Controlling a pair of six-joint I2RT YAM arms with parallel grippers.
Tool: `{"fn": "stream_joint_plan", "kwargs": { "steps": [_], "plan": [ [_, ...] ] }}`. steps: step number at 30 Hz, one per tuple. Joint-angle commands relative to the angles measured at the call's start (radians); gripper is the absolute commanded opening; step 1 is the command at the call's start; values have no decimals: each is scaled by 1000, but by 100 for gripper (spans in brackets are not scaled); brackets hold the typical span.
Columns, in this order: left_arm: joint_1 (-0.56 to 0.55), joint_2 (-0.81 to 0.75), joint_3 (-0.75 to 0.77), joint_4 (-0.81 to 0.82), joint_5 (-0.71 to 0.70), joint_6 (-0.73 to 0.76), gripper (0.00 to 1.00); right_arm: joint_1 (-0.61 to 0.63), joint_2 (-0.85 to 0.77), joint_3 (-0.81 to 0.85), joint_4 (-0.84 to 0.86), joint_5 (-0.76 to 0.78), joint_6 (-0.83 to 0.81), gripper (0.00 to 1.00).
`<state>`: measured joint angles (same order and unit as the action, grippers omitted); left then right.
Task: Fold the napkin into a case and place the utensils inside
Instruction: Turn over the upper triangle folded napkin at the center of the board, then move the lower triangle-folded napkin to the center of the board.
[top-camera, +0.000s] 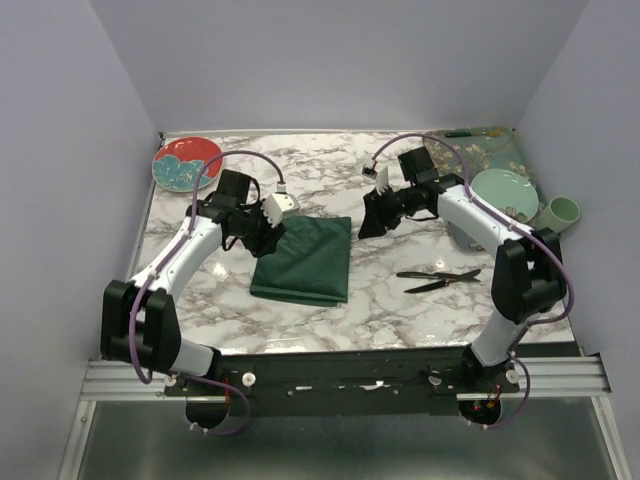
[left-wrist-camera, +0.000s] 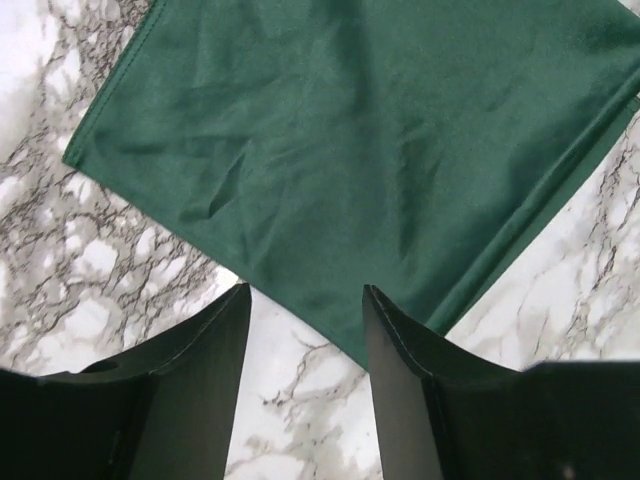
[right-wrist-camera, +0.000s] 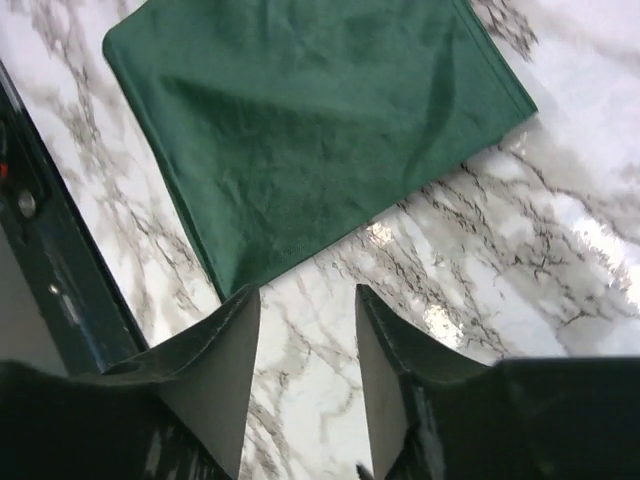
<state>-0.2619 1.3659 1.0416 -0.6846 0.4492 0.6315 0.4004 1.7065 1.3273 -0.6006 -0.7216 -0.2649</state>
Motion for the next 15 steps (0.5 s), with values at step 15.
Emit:
{"fn": "stream_joint_plan", "kwargs": {
  "steps": [15],
  "plan": [
    [-166,36,-172,-55,16,442,45,-23,157,-119,145,-61,493,43]
  ]
}}
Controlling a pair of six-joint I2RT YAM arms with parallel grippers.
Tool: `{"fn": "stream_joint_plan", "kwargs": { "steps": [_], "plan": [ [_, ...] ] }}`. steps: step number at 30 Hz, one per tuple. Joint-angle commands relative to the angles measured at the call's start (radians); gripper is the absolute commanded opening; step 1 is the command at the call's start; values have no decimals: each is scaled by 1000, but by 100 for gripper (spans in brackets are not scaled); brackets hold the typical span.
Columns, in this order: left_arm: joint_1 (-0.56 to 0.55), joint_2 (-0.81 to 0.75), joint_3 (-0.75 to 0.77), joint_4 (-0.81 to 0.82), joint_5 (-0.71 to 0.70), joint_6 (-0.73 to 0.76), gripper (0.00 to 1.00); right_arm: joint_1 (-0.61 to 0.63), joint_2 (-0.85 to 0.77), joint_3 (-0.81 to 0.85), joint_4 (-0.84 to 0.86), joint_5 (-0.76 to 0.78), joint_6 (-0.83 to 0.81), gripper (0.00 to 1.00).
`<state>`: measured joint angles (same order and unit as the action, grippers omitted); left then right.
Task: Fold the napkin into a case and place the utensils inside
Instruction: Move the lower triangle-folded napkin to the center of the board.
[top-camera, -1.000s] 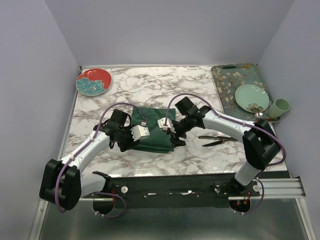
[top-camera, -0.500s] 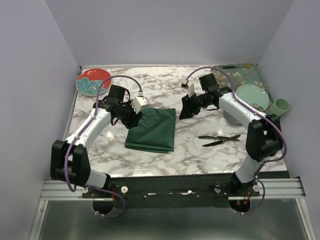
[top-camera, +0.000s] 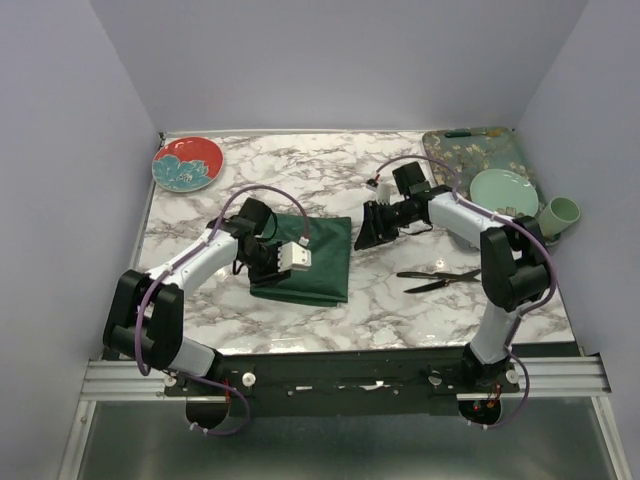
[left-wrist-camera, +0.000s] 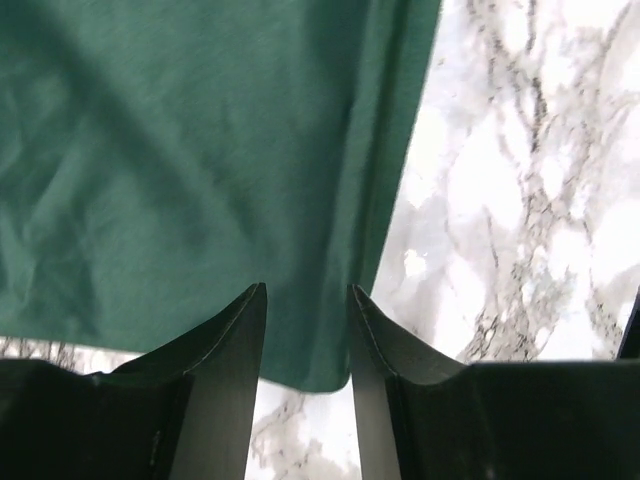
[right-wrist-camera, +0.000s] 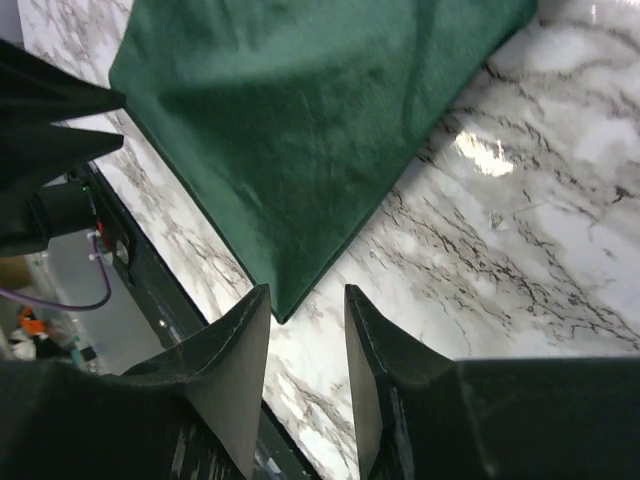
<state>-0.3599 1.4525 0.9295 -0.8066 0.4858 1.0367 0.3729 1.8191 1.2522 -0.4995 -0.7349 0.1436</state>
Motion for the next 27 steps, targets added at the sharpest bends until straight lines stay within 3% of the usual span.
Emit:
{"fn": "stream_joint_plan", "kwargs": {
  "steps": [1,8,15,25,27],
  "plan": [
    [-80,-55,-89,78,-23,39,45,4,49,-46,45,-57,91,43],
    [-166,-81,-187,194,-87,-26,45,8,94,-56,82,-92,134,43],
    [-189,-58,-233,285,-147,-102,34,46,213,24,98,-84,152,43],
    [-189,-1,-200,337,-182,-274,25,54,348,197,139,-58,182,19],
    [-189,34,-175,354,-191,-303,25,54,367,237,138,-47,169,18]
  ]
}}
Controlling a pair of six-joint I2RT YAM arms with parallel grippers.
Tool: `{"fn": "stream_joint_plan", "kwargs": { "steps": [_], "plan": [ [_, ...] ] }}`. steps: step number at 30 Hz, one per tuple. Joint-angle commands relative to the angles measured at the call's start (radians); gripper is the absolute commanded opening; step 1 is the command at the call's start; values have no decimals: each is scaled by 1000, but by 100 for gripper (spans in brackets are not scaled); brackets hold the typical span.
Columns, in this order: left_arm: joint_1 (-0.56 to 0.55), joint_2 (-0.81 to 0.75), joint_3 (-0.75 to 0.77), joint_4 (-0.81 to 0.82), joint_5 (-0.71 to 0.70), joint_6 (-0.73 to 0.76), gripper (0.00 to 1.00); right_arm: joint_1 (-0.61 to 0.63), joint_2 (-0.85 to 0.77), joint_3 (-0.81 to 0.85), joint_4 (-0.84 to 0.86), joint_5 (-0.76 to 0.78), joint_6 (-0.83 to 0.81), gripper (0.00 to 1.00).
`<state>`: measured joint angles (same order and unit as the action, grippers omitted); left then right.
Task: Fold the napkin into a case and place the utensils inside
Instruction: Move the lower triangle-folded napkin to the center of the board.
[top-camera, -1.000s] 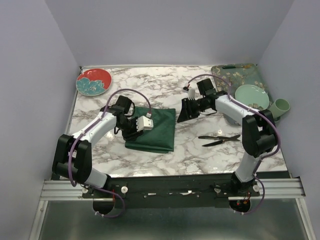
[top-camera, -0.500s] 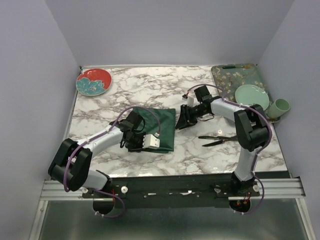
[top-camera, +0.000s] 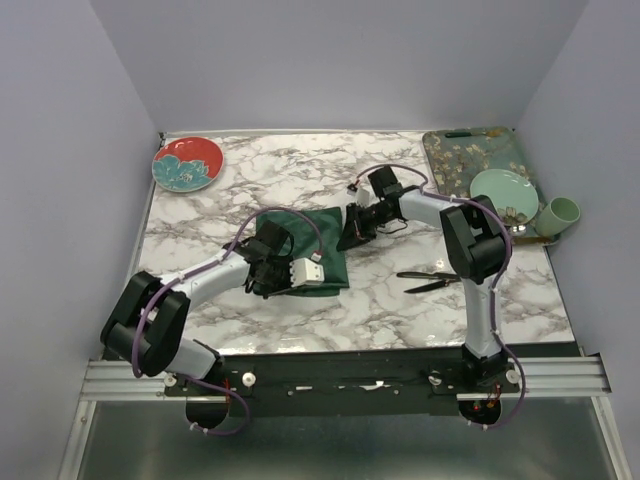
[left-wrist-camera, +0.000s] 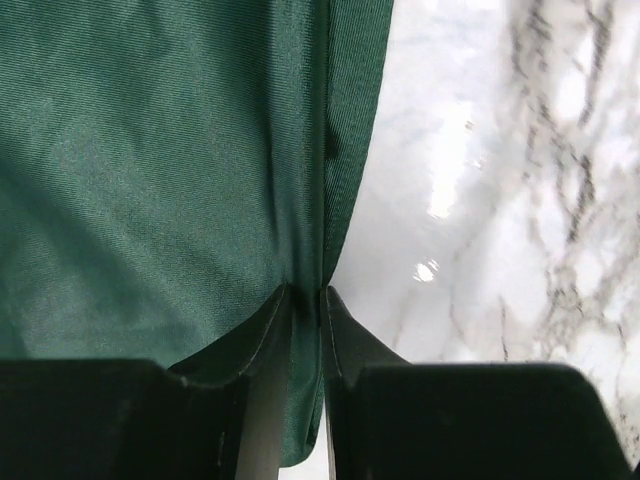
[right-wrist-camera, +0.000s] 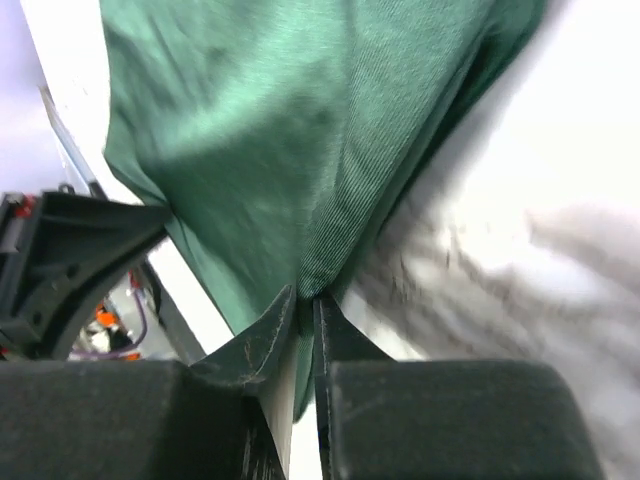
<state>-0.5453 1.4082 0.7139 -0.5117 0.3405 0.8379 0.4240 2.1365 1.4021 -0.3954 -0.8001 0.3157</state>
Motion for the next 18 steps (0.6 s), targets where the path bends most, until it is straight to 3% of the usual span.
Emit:
{"fn": "stream_joint_plan", "kwargs": {
  "steps": [1,4,7,9,10,14,18],
  "plan": [
    [-4,86,68,59,-46,-135,25,2,62,128,33,28,-6,18],
    [-1,103,119,49,-41,-164,34,1,71,202,24,33,-18,21],
    [2,72,157,22,-23,-174,43,-5,25,215,-23,47,-61,32],
    [4,37,170,19,-12,-184,45,-19,-64,160,-34,44,-73,40],
    [2,31,177,18,-5,-191,45,-22,-96,134,-33,44,-72,52],
    [4,41,186,30,-14,-227,48,-27,-245,-41,-4,7,-43,64],
    [4,75,177,64,-31,-256,49,-27,-329,-243,97,-123,83,74]
  ]
}}
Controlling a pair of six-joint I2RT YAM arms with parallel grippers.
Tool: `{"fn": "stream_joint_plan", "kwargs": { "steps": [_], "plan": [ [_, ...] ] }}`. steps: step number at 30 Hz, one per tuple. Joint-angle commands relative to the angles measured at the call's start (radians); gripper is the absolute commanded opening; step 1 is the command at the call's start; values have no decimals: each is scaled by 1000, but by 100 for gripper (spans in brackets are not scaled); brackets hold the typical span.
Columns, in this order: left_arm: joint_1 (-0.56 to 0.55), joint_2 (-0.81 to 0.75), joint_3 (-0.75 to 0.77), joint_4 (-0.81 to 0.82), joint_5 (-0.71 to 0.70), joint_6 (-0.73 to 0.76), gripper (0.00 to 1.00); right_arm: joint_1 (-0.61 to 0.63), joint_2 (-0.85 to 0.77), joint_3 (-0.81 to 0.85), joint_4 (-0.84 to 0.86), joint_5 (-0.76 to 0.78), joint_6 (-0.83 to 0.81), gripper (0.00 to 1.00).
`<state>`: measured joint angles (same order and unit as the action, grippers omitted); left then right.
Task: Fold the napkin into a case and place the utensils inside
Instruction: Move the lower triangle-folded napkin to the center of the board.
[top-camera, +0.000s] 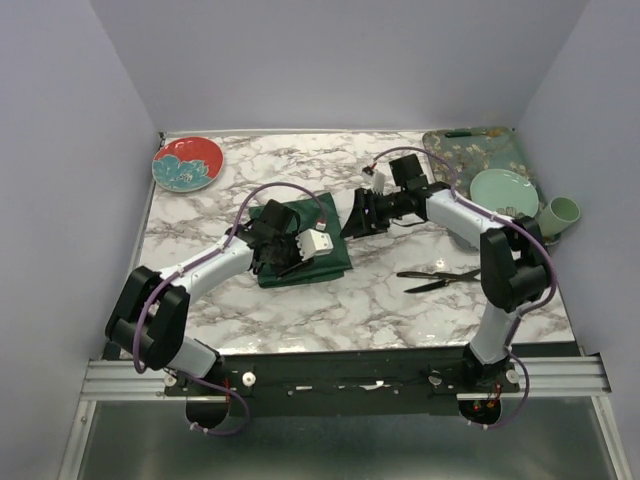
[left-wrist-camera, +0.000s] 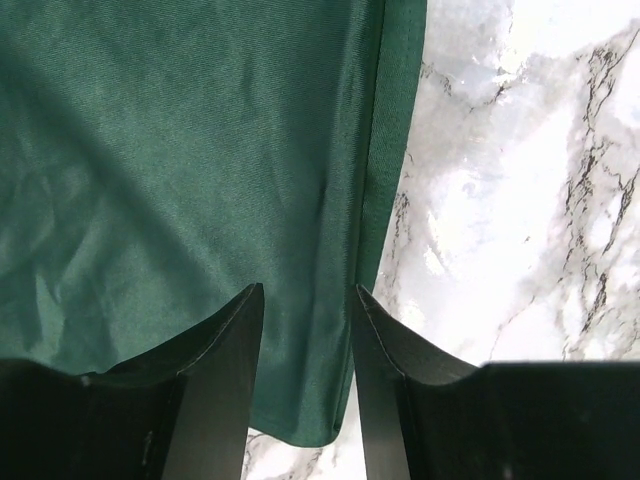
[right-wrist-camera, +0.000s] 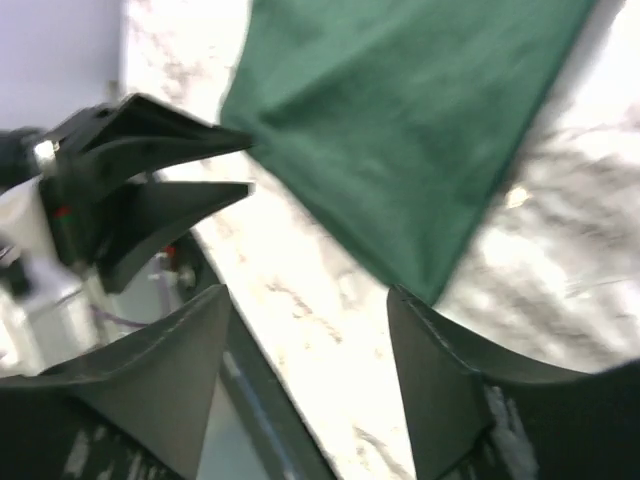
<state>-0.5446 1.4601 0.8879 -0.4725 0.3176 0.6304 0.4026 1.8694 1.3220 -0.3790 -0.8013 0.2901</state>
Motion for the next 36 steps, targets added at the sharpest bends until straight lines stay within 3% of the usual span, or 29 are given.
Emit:
{"fn": "stream_joint_plan", "kwargs": {
  "steps": [1,3,5,6,10,14,23,36],
  "plan": [
    [2,23,-1,31,-9,-57,49,-4,-78,-184,101,-153,138,79],
    [2,29,-3,38,-11,-57,49,-2,-84,-228,179,-185,223,84],
    [3,31,-12,47,-20,-51,49,7,-85,-268,245,-200,265,99],
    [3,35,-15,57,-31,-49,49,13,-82,-274,262,-205,299,100],
    [2,48,-24,74,-43,-41,49,60,-69,-329,457,-260,464,100],
    [2,39,-61,104,-51,-43,49,87,-79,-421,647,-194,587,100],
    [2,16,-127,198,-69,-38,49,136,-107,-538,767,-4,718,100],
    [3,-38,-198,267,-75,-5,48,153,-76,-564,807,122,790,100]
  ]
}}
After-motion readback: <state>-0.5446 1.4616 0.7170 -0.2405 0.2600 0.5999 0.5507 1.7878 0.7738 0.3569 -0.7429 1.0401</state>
